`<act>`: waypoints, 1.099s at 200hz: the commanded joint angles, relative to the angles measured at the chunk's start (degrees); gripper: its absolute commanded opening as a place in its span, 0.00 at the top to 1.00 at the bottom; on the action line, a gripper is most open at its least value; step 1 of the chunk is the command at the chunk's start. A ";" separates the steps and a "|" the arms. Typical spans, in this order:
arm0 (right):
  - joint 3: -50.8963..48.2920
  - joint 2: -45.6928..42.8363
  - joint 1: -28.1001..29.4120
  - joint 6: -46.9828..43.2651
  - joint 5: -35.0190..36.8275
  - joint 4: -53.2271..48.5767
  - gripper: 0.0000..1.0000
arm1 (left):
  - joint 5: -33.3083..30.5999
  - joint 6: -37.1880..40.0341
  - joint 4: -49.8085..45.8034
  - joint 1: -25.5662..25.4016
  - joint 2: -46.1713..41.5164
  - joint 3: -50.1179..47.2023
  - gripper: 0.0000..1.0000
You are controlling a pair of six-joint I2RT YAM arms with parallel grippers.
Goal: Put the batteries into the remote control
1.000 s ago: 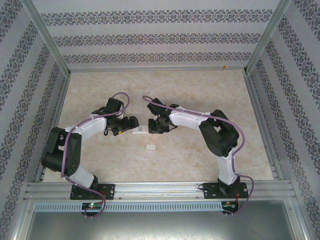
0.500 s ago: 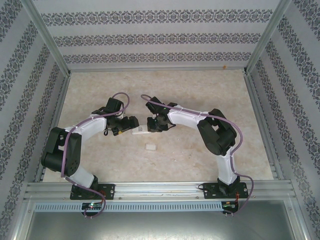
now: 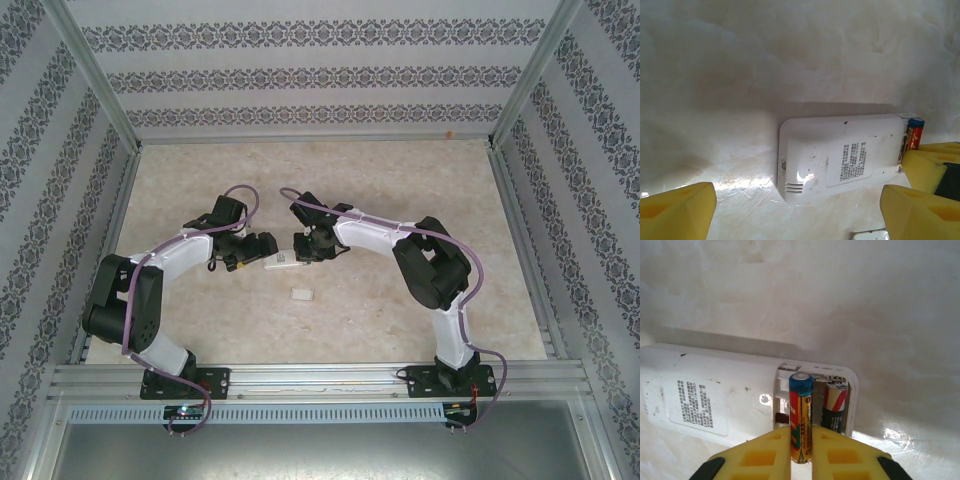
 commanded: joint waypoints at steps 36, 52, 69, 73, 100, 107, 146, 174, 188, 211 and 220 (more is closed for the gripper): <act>-3.22 -3.82 -0.35 1.40 -2.40 -2.29 0.84 | -0.12 -0.12 0.80 -0.46 0.07 0.44 0.14; -3.76 -4.11 -0.36 1.53 -2.70 -2.35 0.84 | -0.12 -0.22 0.87 -0.46 0.11 0.35 0.14; -3.99 -3.82 -0.40 1.49 -2.81 -2.27 0.82 | -0.12 -0.21 0.88 -0.43 0.11 0.35 0.14; -4.03 -3.67 -0.40 1.57 -2.81 -2.18 0.81 | -0.14 -0.23 0.88 -0.46 0.11 0.29 0.14; -3.24 -2.76 -0.49 1.84 -3.16 -0.89 0.78 | -0.06 -0.26 0.80 -0.40 0.11 0.48 0.14; -2.62 -2.62 -0.45 1.71 -2.88 -1.19 0.78 | -0.08 -0.23 0.72 -0.44 0.04 0.49 0.14; -1.40 -3.48 -0.76 0.90 -2.03 -2.16 0.77 | -0.16 -0.08 0.79 -0.46 0.16 0.20 0.14; -1.92 -3.62 -1.09 0.62 -1.97 -1.99 0.82 | 0.24 -0.34 1.36 -0.46 0.51 0.02 0.14; -1.92 -3.09 -1.15 0.53 -1.97 -1.95 0.83 | 0.26 -0.32 1.40 -0.44 0.64 -0.04 0.14; -1.44 -2.22 -1.13 0.50 -2.04 -1.82 0.84 | 0.15 -0.09 0.99 -0.41 0.55 0.27 0.14; -1.16 -1.86 -1.15 0.39 -1.86 -1.88 0.83 | 0.01 0.01 0.90 -0.45 0.47 0.33 0.14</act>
